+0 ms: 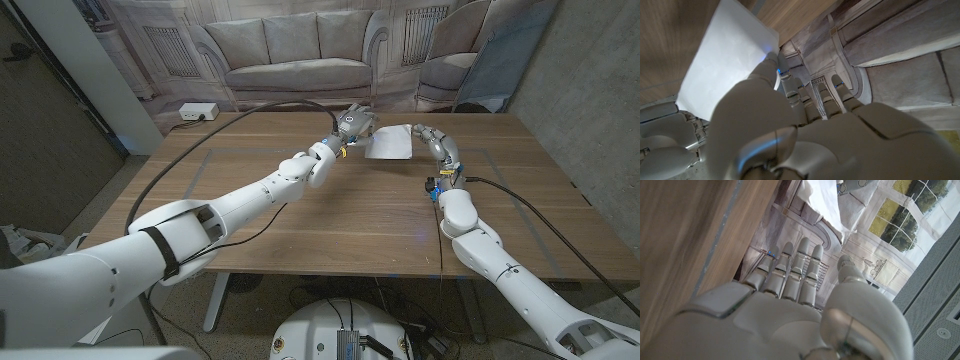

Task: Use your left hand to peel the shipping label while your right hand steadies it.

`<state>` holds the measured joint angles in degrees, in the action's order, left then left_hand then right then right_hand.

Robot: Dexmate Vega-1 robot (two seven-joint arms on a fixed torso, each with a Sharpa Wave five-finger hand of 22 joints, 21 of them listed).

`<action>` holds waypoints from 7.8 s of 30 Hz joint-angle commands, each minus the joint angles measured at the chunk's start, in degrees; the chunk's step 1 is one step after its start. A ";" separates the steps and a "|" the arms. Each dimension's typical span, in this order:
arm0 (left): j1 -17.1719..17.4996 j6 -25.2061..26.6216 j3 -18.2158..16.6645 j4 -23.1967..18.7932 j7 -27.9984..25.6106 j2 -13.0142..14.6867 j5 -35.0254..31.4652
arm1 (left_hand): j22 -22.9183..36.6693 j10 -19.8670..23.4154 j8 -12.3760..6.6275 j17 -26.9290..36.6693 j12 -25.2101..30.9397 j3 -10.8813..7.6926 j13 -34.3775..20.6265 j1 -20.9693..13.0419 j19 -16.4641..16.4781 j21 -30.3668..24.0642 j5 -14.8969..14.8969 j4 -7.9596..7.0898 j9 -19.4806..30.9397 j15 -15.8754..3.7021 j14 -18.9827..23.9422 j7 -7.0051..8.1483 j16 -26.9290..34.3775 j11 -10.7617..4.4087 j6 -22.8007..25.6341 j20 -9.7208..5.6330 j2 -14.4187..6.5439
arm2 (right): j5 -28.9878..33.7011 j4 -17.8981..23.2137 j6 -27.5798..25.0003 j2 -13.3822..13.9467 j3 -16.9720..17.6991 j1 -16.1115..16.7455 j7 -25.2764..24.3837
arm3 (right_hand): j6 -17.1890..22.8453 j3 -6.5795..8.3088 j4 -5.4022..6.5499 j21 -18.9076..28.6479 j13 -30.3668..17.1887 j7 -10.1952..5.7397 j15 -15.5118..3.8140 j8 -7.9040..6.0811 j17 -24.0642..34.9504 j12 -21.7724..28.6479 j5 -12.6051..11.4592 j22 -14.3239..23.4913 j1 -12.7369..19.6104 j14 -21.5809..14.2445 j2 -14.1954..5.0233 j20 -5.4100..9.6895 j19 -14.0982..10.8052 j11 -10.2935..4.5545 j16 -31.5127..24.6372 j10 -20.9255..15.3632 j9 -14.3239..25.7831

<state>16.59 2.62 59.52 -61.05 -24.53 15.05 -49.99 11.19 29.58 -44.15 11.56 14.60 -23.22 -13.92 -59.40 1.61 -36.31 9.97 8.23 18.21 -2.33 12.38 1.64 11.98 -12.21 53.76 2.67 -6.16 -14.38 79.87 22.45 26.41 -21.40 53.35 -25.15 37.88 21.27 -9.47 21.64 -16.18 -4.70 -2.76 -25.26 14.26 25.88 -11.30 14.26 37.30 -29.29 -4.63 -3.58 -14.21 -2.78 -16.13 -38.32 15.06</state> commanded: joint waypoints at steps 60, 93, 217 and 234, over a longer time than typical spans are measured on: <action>0.11 -0.06 -0.15 0.46 -1.02 -0.79 0.89 | 0.03 1.55 -5.47 0.14 -0.85 -3.08 -0.66 1.35 -0.22 -1.23 0.33 -0.46 1.50 -7.88 0.38 -0.03 -0.05 -0.10 0.78 0.03 0.89 | 4.22 -0.06 1.82 1.56 -4.52 -2.42 -6.39 | 5.94 0.24 1.07 3.40 -2.91 -1.57 -8.92 -7.55 2.24 4.36 -1.81 0.90 6.23 -5.33 0.41 0.88 -1.17 -3.41 -0.61 -5.62 2.38; 0.51 0.78 0.24 -0.85 -0.15 -0.88 0.46 | 0.05 1.62 -5.99 0.19 -1.13 -4.62 -1.00 2.32 0.11 -1.91 0.28 -0.61 2.29 -7.39 0.50 -0.48 -0.26 -0.03 -0.60 0.20 0.90 | 6.12 1.77 1.11 2.01 -4.67 -1.39 -10.65 | 12.81 2.77 -0.31 6.88 -5.71 -2.31 -10.58 -13.26 5.97 8.17 -1.79 1.60 19.88 -10.61 -2.26 3.15 -1.81 -5.67 -2.94 -12.06 0.76; 0.39 3.39 4.93 -3.45 -26.86 1.37 -18.09 | -0.04 -13.97 11.03 2.68 0.42 2.84 -0.23 4.04 -1.95 -1.14 1.14 -0.83 -7.36 -3.71 -5.04 6.70 0.69 0.43 -0.08 3.56 8.81 | -0.07 2.11 2.91 0.54 -4.35 -2.30 -1.68 | 12.83 -2.20 1.06 12.67 -12.63 2.47 -10.53 -18.66 12.70 12.79 -4.70 2.06 26.77 -15.48 -2.87 8.25 4.57 -3.83 -3.82 -16.47 8.59; -4.41 -3.63 5.68 14.39 -39.47 -6.89 -16.77 | 0.12 -7.82 9.41 2.85 1.69 1.28 0.47 0.54 1.27 -2.68 0.68 -0.66 -7.58 -6.45 -1.08 4.11 2.24 0.16 9.13 2.17 5.61 | -1.01 -2.42 6.45 -0.65 -4.28 -4.42 0.48 | 12.76 -2.24 1.20 13.23 -12.76 2.62 -10.55 -18.48 12.69 12.78 -4.98 1.97 26.94 -15.57 -2.93 8.17 5.16 -3.59 -3.25 -16.34 8.82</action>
<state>14.42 2.55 65.53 -56.96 -57.15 13.01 -66.95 11.07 20.51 -34.19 14.27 15.90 -21.16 -13.49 -58.30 2.30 -38.58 10.79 7.58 10.63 -2.27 10.48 6.34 13.79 -11.91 60.94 4.89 0.78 -14.80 80.10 26.85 26.49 -25.76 50.15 -25.87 49.95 18.94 -8.44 34.40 -28.84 -2.06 -4.90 -41.83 26.71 38.35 -15.96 16.09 63.62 -44.32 -7.57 2.15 -9.46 -6.54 -19.67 -54.36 15.71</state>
